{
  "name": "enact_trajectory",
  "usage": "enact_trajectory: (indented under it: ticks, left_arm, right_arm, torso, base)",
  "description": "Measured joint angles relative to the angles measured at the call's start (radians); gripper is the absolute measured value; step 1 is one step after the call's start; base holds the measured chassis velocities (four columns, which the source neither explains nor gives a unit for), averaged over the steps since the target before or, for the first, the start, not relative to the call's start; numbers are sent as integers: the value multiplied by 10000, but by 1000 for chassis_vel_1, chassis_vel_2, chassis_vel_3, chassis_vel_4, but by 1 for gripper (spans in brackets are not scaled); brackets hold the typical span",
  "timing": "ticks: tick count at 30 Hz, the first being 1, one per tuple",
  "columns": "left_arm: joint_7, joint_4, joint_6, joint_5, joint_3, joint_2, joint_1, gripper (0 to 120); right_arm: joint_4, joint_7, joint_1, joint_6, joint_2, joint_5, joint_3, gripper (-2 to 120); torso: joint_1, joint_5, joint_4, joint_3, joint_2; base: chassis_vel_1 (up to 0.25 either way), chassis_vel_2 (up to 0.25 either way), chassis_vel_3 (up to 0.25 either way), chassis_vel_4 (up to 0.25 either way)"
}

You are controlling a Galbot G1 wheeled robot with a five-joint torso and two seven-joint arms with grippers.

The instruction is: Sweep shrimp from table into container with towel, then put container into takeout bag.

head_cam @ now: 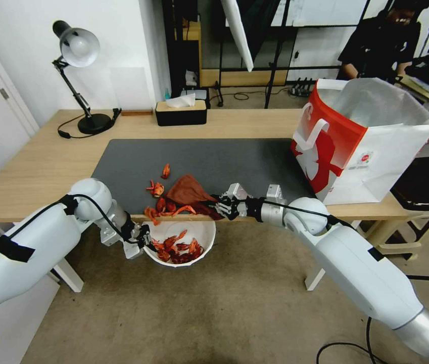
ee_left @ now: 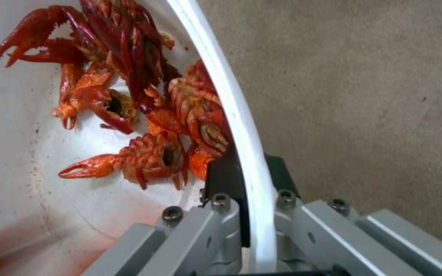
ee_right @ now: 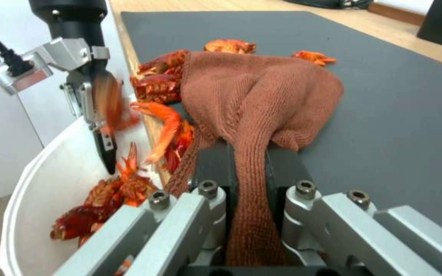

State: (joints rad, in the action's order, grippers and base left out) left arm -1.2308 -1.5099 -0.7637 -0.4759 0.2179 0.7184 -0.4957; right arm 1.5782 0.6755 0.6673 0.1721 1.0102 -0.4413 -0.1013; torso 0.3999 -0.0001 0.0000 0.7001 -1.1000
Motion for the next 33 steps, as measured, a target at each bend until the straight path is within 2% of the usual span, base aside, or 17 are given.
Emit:
enact_trajectory:
  ticks: [33]
  left_arm:
    - [-10, 18, 8, 77, -43, -87, 61, 0]
  right_arm:
    - [1200, 425, 623, -49, -715, -276, 93, 7]
  torso:
    - [0, 0, -1, -2, 0]
  base:
    - [0, 0, 0, 0]
